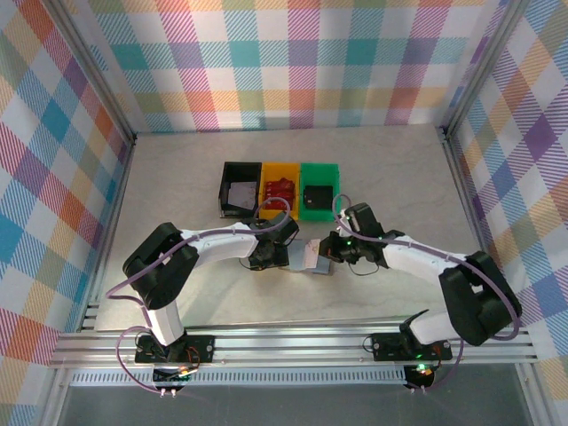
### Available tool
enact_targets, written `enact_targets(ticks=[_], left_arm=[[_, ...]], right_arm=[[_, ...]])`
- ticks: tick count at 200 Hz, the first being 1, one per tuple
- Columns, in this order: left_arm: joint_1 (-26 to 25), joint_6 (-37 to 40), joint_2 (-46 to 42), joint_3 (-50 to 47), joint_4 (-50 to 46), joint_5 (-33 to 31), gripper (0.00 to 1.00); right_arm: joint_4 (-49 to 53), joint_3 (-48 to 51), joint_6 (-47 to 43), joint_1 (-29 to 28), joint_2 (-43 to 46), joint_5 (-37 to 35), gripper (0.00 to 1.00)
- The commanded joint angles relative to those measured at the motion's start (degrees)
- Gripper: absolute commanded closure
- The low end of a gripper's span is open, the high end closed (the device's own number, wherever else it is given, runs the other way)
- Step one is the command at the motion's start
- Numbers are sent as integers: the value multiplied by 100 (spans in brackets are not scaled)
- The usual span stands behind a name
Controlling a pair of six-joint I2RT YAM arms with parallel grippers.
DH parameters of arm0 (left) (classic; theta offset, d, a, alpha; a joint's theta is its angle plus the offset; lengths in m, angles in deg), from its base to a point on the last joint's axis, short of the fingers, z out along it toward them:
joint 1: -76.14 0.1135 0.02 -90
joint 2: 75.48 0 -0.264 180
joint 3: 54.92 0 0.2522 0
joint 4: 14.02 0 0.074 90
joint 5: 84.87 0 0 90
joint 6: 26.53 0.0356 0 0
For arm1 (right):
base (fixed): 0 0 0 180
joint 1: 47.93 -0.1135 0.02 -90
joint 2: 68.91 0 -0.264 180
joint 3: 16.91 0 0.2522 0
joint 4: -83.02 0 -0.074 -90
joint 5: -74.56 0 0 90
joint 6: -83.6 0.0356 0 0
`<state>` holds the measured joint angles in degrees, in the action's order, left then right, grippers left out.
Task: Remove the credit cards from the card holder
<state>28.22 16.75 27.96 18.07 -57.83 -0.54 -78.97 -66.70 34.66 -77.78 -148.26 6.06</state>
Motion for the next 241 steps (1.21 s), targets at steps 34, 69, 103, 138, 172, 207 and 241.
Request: enact_targets(ticks=[34, 69, 103, 138, 172, 207, 241], left_arm=[[-244, -159, 823, -653, 1180, 1478, 39], [-196, -55, 308, -587, 889, 1342, 38], [-156, -13, -236, -576, 767, 1288, 37], [-106, 18, -1213, -768, 995, 1262, 35], [-61, 92, -2505, -958, 1275, 1103, 32], [-55, -18, -3853, -1432, 1944, 927, 27], [-68, -646, -4549, -2325, 3336, 1095, 26]], right_arm=[[352, 171, -238, 103, 682, -31, 100], [409, 269, -284, 128, 1074, -14, 100], [391, 351, -318, 158, 1588, 113, 100], [331, 450, -311, 194, 2310, 151, 100], [233, 490, -259, 225, 2794, 247, 100], [143, 510, -111, 251, 3159, 285, 100], [-179, 549, 188, 260, 3359, 342, 100]])
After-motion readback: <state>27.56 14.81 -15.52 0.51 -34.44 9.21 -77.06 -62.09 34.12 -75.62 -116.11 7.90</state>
